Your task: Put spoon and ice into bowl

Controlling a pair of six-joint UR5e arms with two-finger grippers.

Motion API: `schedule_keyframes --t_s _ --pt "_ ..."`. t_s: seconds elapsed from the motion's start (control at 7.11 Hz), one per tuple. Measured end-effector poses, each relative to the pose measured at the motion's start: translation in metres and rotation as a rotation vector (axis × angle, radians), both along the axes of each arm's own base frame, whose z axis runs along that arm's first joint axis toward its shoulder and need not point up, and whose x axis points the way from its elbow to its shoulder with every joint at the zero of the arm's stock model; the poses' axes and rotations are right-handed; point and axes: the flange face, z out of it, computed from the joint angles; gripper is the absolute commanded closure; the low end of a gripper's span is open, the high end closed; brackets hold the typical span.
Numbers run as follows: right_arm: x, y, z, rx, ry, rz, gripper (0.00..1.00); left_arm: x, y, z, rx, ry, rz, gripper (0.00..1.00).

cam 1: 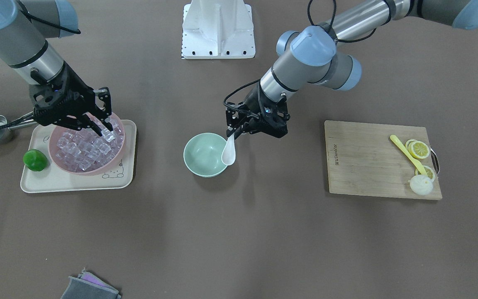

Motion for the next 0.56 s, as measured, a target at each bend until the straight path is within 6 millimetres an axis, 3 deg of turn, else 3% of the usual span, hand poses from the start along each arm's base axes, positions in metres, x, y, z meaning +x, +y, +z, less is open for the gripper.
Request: schedule_keyframes --t_s 0.14,0.42,0.56 --pt "-0.012 -0.004 -0.008 0.004 -0.002 0.003 1.0 0.019 0.004 -0.002 -0.004 -0.012 -0.006 1.0" --pt "-0.03 -0.007 -0.02 0.001 -0.007 0.013 1.0 0.043 0.01 -0.006 -0.007 -0.025 -0.003 0.04" --pt "-0.036 -0.009 -0.025 -0.003 -0.012 0.018 1.0 0.047 0.012 -0.012 -0.003 -0.022 -0.003 0.03"
